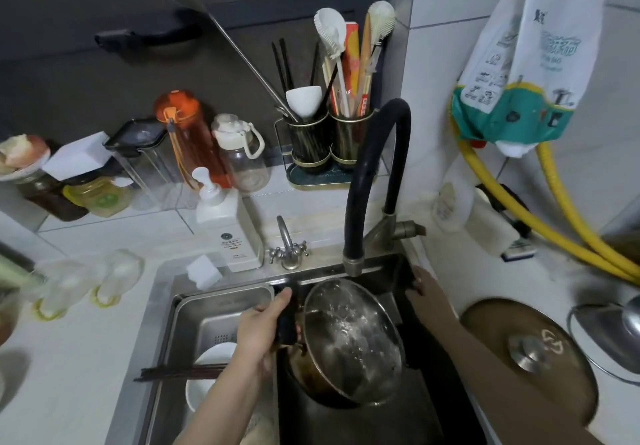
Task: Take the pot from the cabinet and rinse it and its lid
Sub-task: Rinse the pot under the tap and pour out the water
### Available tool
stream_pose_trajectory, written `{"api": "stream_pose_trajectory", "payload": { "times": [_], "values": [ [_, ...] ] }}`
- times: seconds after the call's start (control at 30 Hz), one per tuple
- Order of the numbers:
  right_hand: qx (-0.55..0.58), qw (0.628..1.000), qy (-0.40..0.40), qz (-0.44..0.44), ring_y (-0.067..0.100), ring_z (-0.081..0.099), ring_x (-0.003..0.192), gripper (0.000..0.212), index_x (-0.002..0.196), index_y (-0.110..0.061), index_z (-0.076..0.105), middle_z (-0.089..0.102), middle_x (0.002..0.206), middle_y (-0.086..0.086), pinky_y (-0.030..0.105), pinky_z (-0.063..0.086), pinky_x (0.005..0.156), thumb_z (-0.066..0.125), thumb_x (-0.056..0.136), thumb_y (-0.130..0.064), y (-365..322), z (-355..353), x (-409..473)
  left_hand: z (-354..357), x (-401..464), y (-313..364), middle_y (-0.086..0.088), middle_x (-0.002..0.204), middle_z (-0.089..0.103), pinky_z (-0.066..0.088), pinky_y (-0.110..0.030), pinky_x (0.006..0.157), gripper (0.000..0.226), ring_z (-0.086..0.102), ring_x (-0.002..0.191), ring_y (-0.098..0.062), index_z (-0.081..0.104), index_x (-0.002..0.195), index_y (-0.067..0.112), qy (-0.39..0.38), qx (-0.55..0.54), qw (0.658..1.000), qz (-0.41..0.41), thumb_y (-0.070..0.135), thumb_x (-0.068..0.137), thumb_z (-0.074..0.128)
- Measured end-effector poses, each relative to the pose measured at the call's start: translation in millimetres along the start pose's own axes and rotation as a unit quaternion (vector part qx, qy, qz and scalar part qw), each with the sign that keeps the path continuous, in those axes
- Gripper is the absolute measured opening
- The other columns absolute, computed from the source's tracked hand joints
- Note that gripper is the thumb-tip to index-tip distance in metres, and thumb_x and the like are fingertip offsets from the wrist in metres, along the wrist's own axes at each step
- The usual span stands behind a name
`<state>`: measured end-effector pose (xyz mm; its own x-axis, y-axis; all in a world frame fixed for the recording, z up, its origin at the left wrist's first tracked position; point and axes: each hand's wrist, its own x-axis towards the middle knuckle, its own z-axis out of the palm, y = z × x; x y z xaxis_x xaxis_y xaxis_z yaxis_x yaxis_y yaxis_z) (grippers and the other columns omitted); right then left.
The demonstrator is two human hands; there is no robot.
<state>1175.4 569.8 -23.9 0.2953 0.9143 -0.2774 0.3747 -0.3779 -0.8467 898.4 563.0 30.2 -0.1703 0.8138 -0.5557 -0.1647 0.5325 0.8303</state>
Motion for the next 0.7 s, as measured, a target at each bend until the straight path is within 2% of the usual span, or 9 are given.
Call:
{"api": "stream_pose_trajectory", "payload": {
  "times": [0.1, 0.2, 0.27, 0.33, 0.37, 0.43, 0.5, 0.57, 0.7],
  "values": [
    [-0.029, 0.997, -0.001, 0.077, 0.031, 0.042, 0.129, 0.051, 0.141, -0.001, 0.032, 0.042, 0.143, 0.019, 0.032, 0.032, 0.105, 0.049, 0.094, -0.010, 29.0, 18.4, -29.5, -15.3, -1.7, 0.9, -0.015, 0.059, 0.070, 0.055, -0.028, 0.046, 0.026, 0.063, 0.044, -0.024, 0.065, 0.071, 0.001, -0.005, -0.029, 1.000, -0.004, 0.024, 0.079, 0.072],
    [0.086, 0.979, 0.029, 0.183, 0.035, 0.043, 0.128, 0.064, 0.141, -0.001, 0.033, 0.043, 0.143, 0.019, 0.045, 0.036, 0.109, 0.055, 0.091, -0.035, 36.2, 26.8, -43.6, -29.5, -6.0, 0.2, -0.012, 0.052, 0.066, 0.051, -0.026, 0.039, 0.024, 0.059, 0.038, -0.022, 0.063, 0.074, 0.001, -0.029, -0.069, 0.997, -0.022, 0.022, 0.085, 0.065],
    [0.152, 0.963, 0.043, 0.219, 0.036, 0.046, 0.124, 0.066, 0.140, 0.000, 0.035, 0.044, 0.142, 0.019, 0.051, 0.043, 0.103, 0.059, 0.088, -0.034, 27.4, 24.9, -44.5, -42.8, -3.9, -7.5, -0.016, 0.057, 0.064, 0.052, -0.029, 0.042, 0.029, 0.058, 0.041, -0.025, 0.061, 0.081, -0.004, -0.040, -0.092, 0.994, -0.041, 0.024, 0.084, 0.065],
    [0.157, 0.964, 0.049, 0.211, 0.035, 0.051, 0.118, 0.061, 0.137, 0.001, 0.039, 0.048, 0.137, 0.020, 0.047, 0.050, 0.093, 0.060, 0.088, -0.028, 11.3, 17.9, -44.8, -57.3, -0.1, -20.4, -0.019, 0.067, 0.065, 0.054, -0.033, 0.047, 0.037, 0.062, 0.049, -0.028, 0.059, 0.099, -0.008, -0.050, -0.082, 0.993, -0.070, 0.026, 0.085, 0.062],
    [0.138, 0.971, 0.049, 0.190, 0.033, 0.056, 0.108, 0.054, 0.132, 0.002, 0.045, 0.054, 0.130, 0.020, 0.043, 0.055, 0.081, 0.060, 0.089, -0.027, 1.4, 13.3, -45.1, -63.5, 0.9, -27.9, -0.019, 0.068, 0.066, 0.054, -0.034, 0.047, 0.035, 0.064, 0.051, -0.028, 0.056, 0.108, -0.007, -0.058, -0.072, 0.992, -0.090, 0.024, 0.089, 0.057],
    [0.112, 0.984, 0.035, 0.135, 0.027, 0.061, 0.084, 0.035, 0.116, 0.001, 0.057, 0.064, 0.107, 0.019, 0.030, 0.052, 0.058, 0.059, 0.090, -0.022, -22.8, 1.2, -51.1, -73.5, -1.1, -43.4, -0.018, 0.071, 0.067, 0.055, -0.035, 0.044, 0.027, 0.065, 0.057, -0.028, 0.053, 0.115, -0.002, -0.088, -0.018, 0.987, -0.135, 0.016, 0.095, 0.049],
    [0.098, 0.992, 0.024, 0.082, 0.021, 0.059, 0.069, 0.021, 0.107, -0.006, 0.060, 0.063, 0.091, 0.015, 0.022, 0.050, 0.046, 0.059, 0.090, -0.017, -38.9, -12.2, -58.7, -78.5, -4.3, -56.8, -0.017, 0.089, 0.066, 0.057, -0.040, 0.047, 0.028, 0.064, 0.074, -0.028, 0.051, 0.121, 0.001, -0.135, 0.054, 0.975, -0.167, 0.007, 0.094, 0.051],
    [0.103, 0.993, 0.019, 0.054, 0.020, 0.060, 0.068, 0.017, 0.106, -0.009, 0.059, 0.062, 0.091, 0.013, 0.020, 0.052, 0.045, 0.059, 0.089, -0.012, -43.6, -25.6, -69.2, -77.2, -5.8, -61.7, -0.016, 0.096, 0.065, 0.060, -0.046, 0.055, 0.035, 0.065, 0.077, -0.028, 0.049, 0.123, 0.005, -0.167, 0.092, 0.969, -0.155, -0.001, 0.089, 0.056],
    [0.161, 0.985, 0.039, 0.050, 0.029, 0.063, 0.083, 0.032, 0.115, -0.004, 0.057, 0.064, 0.099, 0.017, 0.041, 0.059, 0.067, 0.063, 0.084, 0.000, -22.3, -44.3, -89.4, -65.5, -12.0, -45.7, -0.007, 0.081, 0.066, 0.059, -0.036, 0.054, 0.023, 0.065, 0.062, -0.019, 0.052, 0.100, 0.011, -0.171, 0.096, 0.980, -0.044, -0.005, 0.085, 0.061]
  ]
}}
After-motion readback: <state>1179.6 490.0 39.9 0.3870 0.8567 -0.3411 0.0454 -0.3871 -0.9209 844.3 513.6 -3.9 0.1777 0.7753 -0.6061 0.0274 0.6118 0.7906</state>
